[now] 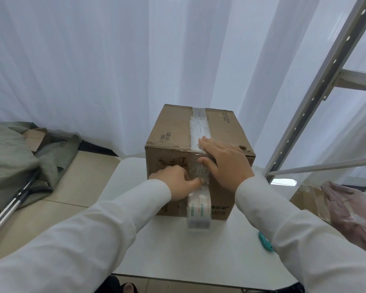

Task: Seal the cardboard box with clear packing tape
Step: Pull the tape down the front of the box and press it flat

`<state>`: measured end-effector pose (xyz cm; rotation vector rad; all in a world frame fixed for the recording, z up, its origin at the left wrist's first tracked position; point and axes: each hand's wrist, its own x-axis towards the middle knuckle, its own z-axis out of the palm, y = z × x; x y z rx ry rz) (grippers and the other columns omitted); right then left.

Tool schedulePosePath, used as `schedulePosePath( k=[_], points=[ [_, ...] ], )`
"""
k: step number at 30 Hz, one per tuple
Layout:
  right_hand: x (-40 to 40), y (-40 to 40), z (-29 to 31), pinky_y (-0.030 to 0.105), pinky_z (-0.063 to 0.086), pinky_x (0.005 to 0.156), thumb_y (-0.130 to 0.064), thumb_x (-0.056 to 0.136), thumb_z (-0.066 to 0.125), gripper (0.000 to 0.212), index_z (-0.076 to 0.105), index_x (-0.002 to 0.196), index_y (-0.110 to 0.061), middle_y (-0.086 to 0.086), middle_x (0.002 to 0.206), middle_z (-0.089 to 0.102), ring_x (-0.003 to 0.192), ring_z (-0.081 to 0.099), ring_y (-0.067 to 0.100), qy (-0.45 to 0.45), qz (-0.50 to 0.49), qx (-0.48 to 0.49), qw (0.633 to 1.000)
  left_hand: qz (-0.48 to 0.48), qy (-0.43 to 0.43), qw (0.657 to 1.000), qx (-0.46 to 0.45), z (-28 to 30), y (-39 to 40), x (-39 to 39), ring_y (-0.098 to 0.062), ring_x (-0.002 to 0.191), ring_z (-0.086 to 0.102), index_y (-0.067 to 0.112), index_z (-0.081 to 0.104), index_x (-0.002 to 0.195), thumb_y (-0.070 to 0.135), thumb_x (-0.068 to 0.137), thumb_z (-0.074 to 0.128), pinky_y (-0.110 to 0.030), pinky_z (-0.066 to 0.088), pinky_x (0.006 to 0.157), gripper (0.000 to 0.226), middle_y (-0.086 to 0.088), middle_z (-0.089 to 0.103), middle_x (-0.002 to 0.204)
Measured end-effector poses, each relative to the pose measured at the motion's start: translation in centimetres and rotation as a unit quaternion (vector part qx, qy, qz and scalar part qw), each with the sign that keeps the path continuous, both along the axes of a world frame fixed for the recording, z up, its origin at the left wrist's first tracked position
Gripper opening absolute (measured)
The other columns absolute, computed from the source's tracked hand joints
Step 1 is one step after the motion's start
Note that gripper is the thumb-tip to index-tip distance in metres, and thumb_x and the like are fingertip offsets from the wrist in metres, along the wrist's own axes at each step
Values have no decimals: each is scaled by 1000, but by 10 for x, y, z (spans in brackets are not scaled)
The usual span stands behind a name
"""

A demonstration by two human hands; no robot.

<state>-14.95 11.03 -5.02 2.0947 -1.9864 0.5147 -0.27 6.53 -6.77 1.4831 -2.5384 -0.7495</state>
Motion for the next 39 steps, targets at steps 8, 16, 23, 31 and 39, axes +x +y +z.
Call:
schedulePosePath(
  k=[8,16,23,31,39],
  points=[
    [-2,1,1,34,21,111,-53,86,48,68,22,145,-30,-4,150,33,137,31,17,51,5,39,998,11,135,945,299,-7,-1,-3,-10,55,65,7,64,96,36,86,61,-27,53,69,31,-2,71,67],
    [4,0,-12,41,39,98,-42,80,64,52,54,126,-21,5,129,60,118,56,26,46,-16,-59,997,36,105,927,358,4,-9,-2,-11,80,70,9,62,93,37,87,59,-28,52,84,28,-2,75,86],
    [2,0,-8,38,29,106,-52,78,62,66,43,135,-26,0,141,48,129,45,22,48,-15,-17,999,37,100,928,357,0,-7,-5,-13,80,68,10,60,91,38,89,56,-31,53,85,29,-6,73,100],
    [7,0,-8,34,22,108,-50,81,59,64,37,137,-31,-5,146,40,134,37,17,40,-31,-7,999,56,90,935,338,4,-6,-2,-10,62,61,12,59,81,40,89,55,-31,53,76,29,1,66,70],
    [12,1,-12,36,24,106,-45,83,60,60,39,136,-29,-1,145,43,133,38,19,40,-39,-27,998,65,99,940,321,-1,-7,-6,-11,60,54,13,57,78,40,88,57,-25,49,63,28,0,60,69]
  ],
)
